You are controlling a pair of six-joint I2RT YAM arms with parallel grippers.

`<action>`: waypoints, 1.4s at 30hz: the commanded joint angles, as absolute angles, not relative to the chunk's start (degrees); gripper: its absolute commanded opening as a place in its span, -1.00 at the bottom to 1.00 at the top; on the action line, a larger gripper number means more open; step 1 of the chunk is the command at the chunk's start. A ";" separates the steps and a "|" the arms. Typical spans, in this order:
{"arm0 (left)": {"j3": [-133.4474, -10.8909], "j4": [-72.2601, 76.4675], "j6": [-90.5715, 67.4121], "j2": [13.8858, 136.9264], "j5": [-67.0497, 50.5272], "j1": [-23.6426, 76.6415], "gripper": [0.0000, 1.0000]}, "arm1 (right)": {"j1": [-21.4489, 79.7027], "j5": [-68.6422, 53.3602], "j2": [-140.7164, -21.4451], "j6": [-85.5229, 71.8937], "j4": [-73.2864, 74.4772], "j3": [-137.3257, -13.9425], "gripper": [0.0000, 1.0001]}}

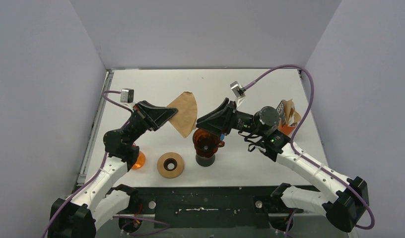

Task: Place the coffee filter in the dripper
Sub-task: Pick up the coffee filter from the coffee filter holder.

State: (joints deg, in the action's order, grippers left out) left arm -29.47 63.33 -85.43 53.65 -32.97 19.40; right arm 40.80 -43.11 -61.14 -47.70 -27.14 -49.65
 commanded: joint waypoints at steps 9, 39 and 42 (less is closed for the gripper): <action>-29.97 68.77 -87.16 53.93 -32.49 19.16 -1.00 | 42.69 -42.21 -63.34 -47.43 -33.57 -49.75 -0.40; -28.91 74.00 -90.43 54.94 -34.49 19.16 -1.00 | 44.76 -39.07 -66.80 -46.24 -36.38 -51.95 -0.44; -29.09 74.20 -90.82 55.00 -34.61 19.16 -1.00 | 44.83 -38.54 -66.07 -45.63 -36.08 -51.78 -0.49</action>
State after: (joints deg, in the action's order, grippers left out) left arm -28.58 70.11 -90.04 54.98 -33.67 19.38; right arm 44.36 -40.45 -67.40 -47.22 -31.27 -49.69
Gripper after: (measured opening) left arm 0.007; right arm 0.274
